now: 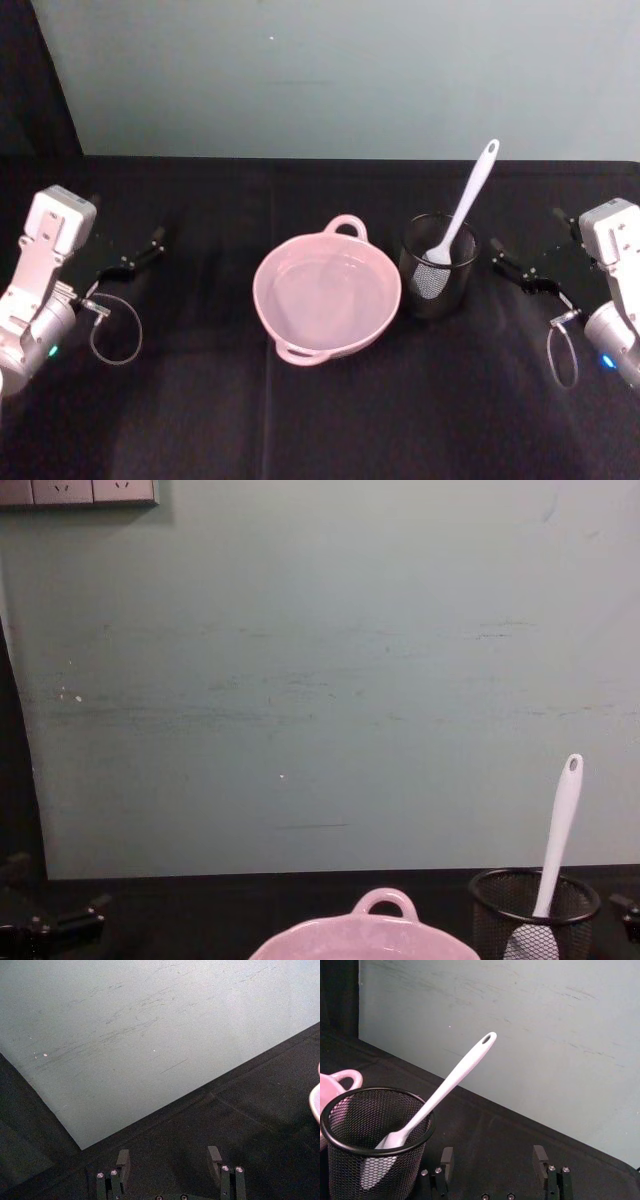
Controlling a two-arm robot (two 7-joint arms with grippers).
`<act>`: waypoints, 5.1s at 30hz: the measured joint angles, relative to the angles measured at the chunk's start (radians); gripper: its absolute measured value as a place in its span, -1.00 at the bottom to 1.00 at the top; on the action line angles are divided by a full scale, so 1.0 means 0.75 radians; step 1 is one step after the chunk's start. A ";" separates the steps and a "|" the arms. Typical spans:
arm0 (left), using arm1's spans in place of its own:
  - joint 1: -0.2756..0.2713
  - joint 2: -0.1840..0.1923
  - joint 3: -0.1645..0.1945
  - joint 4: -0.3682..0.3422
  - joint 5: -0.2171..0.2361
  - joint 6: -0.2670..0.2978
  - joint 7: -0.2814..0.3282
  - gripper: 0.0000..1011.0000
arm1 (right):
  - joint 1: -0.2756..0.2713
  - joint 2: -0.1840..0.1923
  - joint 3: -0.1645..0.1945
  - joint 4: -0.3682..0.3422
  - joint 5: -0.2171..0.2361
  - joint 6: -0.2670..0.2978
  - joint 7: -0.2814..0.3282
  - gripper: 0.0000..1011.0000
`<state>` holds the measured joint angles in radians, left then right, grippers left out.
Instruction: Use the one hand to pick up the spoon and stir the clear water in the bowl.
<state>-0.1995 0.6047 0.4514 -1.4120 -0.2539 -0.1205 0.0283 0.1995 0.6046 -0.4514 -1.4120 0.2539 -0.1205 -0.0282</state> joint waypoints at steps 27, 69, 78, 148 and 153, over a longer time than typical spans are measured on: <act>0.000 0.000 0.000 0.000 0.000 0.000 0.000 1.00 | 0.000 0.000 0.000 0.000 0.000 0.000 0.000 0.99; 0.000 0.000 0.000 0.000 0.000 0.000 0.000 1.00 | 0.160 -0.128 0.178 0.193 0.561 0.108 0.706 0.99; 0.000 0.000 0.000 0.000 0.000 0.000 0.000 1.00 | 0.304 -0.217 0.206 0.393 0.675 0.157 0.847 0.99; 0.000 0.000 0.000 0.000 0.000 0.000 0.000 1.00 | 0.389 0.032 0.106 -0.124 0.694 0.268 0.866 -0.78; 0.000 0.000 0.000 0.000 0.000 0.000 0.000 1.00 | 0.412 0.045 0.102 -0.168 0.698 0.292 0.853 -0.78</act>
<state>-0.1995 0.6047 0.4515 -1.4120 -0.2539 -0.1205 0.0283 0.5089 0.6385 -0.3749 -1.5382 0.7776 0.0984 0.6119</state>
